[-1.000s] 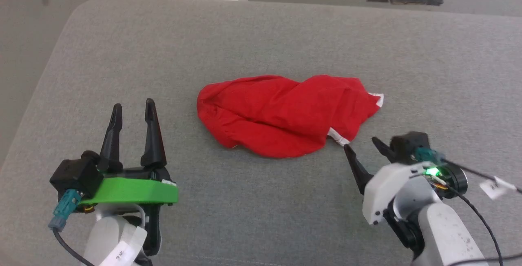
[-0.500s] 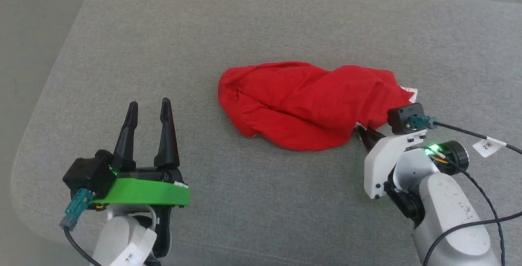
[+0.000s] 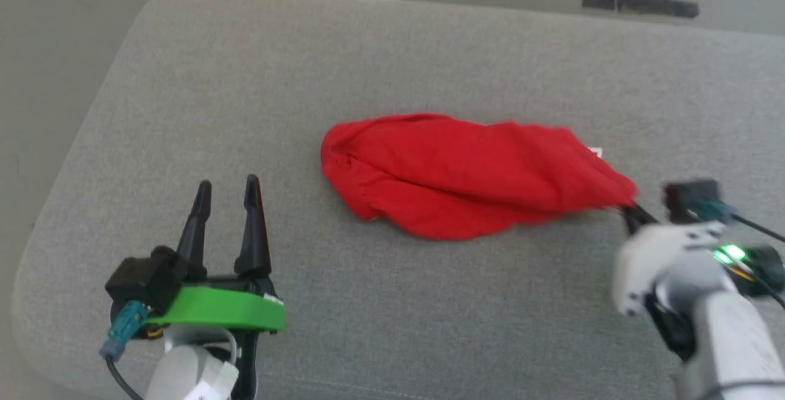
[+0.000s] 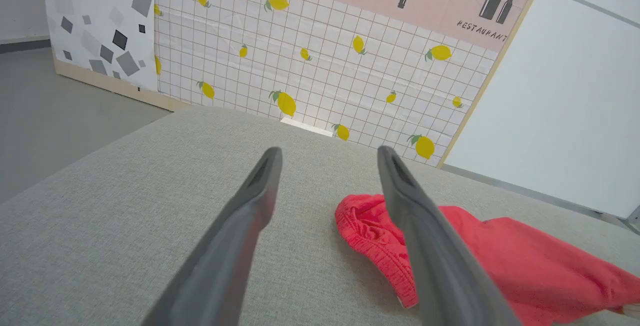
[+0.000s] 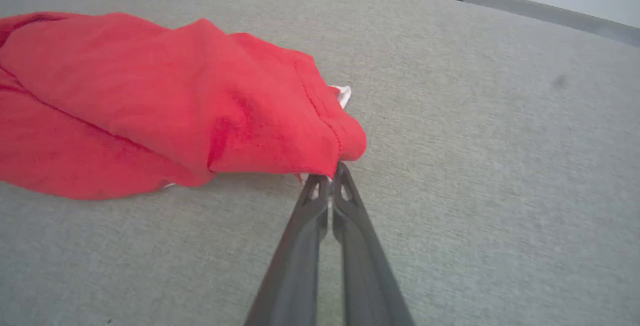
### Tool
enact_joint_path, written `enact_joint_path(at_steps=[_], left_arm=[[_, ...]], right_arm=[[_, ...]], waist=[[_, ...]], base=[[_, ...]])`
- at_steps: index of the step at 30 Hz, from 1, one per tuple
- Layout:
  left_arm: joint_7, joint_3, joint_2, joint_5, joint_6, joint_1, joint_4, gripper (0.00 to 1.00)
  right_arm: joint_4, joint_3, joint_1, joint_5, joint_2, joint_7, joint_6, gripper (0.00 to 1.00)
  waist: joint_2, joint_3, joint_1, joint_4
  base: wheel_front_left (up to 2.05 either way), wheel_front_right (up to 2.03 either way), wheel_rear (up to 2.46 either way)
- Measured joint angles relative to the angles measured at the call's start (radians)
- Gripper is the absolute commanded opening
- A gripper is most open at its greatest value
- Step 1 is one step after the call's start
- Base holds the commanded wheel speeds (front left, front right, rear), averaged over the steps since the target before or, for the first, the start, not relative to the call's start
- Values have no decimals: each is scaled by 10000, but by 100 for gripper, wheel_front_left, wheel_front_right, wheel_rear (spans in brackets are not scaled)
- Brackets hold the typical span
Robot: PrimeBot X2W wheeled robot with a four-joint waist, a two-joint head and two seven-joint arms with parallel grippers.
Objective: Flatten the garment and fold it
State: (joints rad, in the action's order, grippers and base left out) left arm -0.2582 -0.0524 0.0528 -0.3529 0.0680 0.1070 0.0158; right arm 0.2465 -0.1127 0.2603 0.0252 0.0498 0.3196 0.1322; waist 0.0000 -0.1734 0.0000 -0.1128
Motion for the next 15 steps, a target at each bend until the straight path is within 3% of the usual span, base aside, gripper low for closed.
enact_joint_path(at_steps=[8,13,14,15], left_arm=[[0,-92,0,44,25,-337,146,100],[0,-186,0,102,54,-351,174,100],[0,-190,0,102,59,-351,182,100],[0,-194,0,104,75,-349,199,100]], right_arm=[[-2050,-2266,-1782,1432,0,1542,0,0],[-2205,-2717,-2592,1580,8,2128,0,0],[-2146,-2671,-2624,1507,8,2073,2,34],[-2036,-2608,-2629,1365,10,2036,2,100]], waist=[[0,591,0,220],[0,636,0,329],[0,613,0,338],[0,581,0,351]], base=[[0,0,0],[0,0,0],[0,0,0],[0,0,0]])
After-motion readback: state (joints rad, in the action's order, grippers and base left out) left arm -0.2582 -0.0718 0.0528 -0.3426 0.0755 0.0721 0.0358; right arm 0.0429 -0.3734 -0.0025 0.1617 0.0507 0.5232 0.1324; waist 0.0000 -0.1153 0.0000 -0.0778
